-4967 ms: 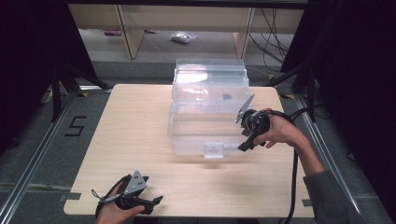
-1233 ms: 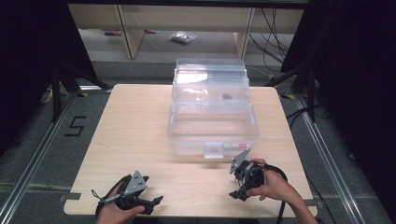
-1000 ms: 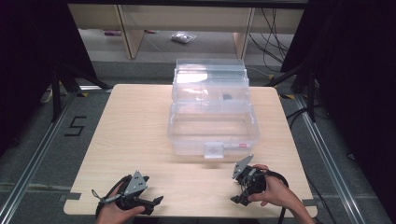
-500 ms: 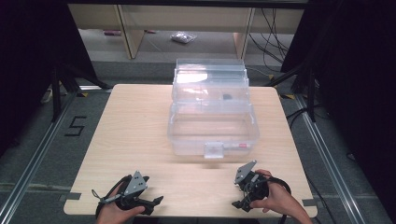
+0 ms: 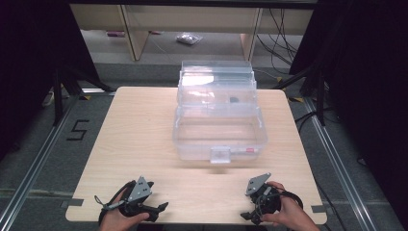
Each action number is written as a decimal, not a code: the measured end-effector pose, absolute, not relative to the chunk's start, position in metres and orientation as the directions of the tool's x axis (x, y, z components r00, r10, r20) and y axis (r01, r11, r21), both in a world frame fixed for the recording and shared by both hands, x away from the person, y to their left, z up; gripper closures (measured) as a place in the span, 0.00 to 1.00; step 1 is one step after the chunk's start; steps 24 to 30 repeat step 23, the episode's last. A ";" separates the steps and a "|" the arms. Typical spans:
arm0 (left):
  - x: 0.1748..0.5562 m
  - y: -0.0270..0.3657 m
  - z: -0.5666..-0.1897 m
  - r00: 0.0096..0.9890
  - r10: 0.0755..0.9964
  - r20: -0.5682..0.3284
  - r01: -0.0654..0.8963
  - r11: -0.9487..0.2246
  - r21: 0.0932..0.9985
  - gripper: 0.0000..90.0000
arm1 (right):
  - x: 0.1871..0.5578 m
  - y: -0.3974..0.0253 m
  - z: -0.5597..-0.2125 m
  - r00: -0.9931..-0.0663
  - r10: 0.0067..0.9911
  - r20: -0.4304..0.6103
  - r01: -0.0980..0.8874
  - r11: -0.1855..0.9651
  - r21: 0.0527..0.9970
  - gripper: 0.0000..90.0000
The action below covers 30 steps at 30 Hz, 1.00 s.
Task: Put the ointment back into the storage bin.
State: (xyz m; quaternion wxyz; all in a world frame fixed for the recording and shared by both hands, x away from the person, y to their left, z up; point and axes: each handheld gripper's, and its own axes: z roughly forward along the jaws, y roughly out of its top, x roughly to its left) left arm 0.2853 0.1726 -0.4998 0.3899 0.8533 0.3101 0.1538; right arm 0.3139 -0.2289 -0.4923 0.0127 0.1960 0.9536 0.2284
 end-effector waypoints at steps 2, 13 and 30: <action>0.285 0.173 -0.500 0.761 0.649 0.021 0.409 -0.504 0.760 0.17 | 0.313 -0.230 -0.492 -0.921 0.382 0.071 0.372 0.815 0.445 0.22; 0.285 0.172 -0.500 0.760 0.649 0.020 0.410 -0.503 0.761 0.17 | 0.310 -0.234 -0.487 -0.920 0.390 0.044 0.359 0.791 0.495 0.21; 0.285 0.172 -0.500 0.757 0.653 0.010 0.416 -0.494 0.763 0.17 | 0.310 -0.235 -0.487 -0.923 0.384 0.040 0.352 0.796 0.493 0.21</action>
